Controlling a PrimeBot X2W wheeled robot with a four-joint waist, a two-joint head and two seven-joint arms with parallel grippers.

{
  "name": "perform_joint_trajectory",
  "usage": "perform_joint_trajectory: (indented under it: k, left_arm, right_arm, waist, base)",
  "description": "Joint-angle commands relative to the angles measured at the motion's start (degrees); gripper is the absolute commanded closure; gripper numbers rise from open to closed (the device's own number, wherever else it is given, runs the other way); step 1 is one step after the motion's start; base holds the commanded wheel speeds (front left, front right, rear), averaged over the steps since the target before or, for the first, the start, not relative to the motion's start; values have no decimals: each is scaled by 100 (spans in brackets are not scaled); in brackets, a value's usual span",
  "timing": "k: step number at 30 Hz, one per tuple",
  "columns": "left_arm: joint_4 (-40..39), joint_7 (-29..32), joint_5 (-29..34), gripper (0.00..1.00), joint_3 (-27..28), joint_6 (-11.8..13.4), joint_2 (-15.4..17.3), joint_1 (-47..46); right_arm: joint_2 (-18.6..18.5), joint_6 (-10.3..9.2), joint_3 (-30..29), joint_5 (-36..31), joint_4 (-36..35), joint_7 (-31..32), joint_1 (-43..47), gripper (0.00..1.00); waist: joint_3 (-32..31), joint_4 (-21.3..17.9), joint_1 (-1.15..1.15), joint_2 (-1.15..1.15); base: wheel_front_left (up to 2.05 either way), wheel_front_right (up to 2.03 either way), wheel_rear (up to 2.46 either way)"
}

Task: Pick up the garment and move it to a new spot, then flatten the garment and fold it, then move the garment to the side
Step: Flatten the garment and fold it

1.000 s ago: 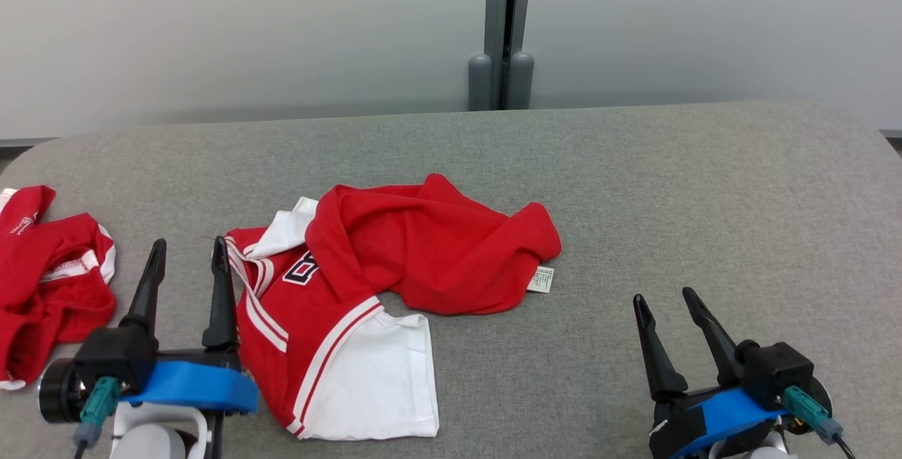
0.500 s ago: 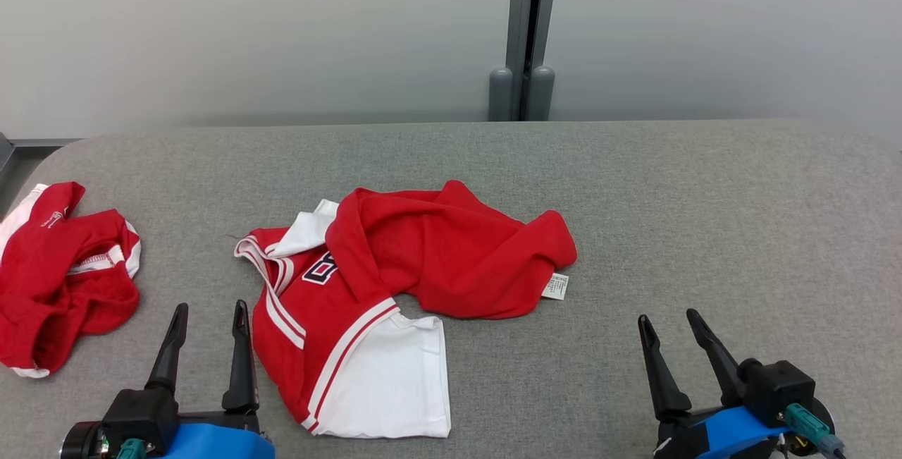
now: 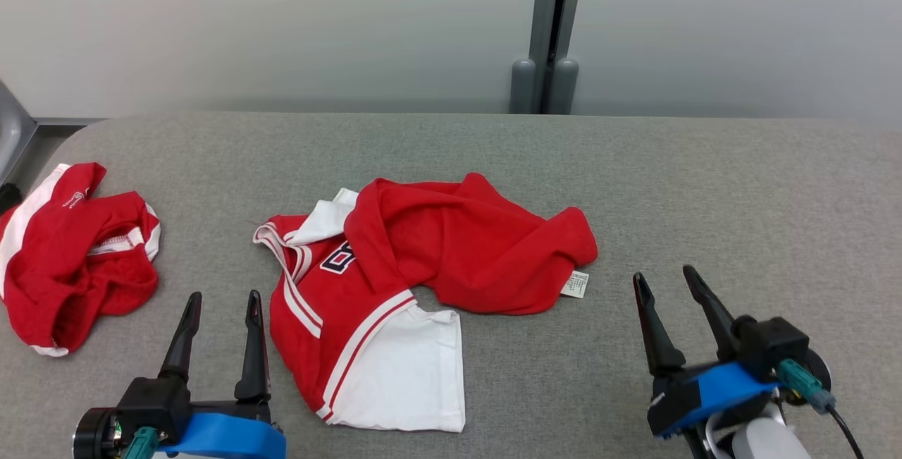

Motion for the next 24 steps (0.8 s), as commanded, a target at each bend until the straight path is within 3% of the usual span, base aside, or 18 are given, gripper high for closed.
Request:
perform_joint_trajectory:
  k: [1,13,24]
  left_arm:
    - [-9,-2,-19,0,-12,-4,-4,-98]
    - [-5,-3,-224,0,-378,-4,-48,-603]
    - [-130,-3,-739,0,-727,23,-56,-1189]
  right_arm:
    - [-33,3,40,-55,33,-21,-194,0]
    - [-456,2,797,-136,1367,148,-2794,0]
    - [-769,2,1468,-233,3640,1077,-4798,0]
  waist:
    - [54,66,0,0]
    - [661,846,0,0]
    - [1538,1694,0,0]
  base:
    - [0,0,0]
    - [0,0,0]
    - [0,0,0]
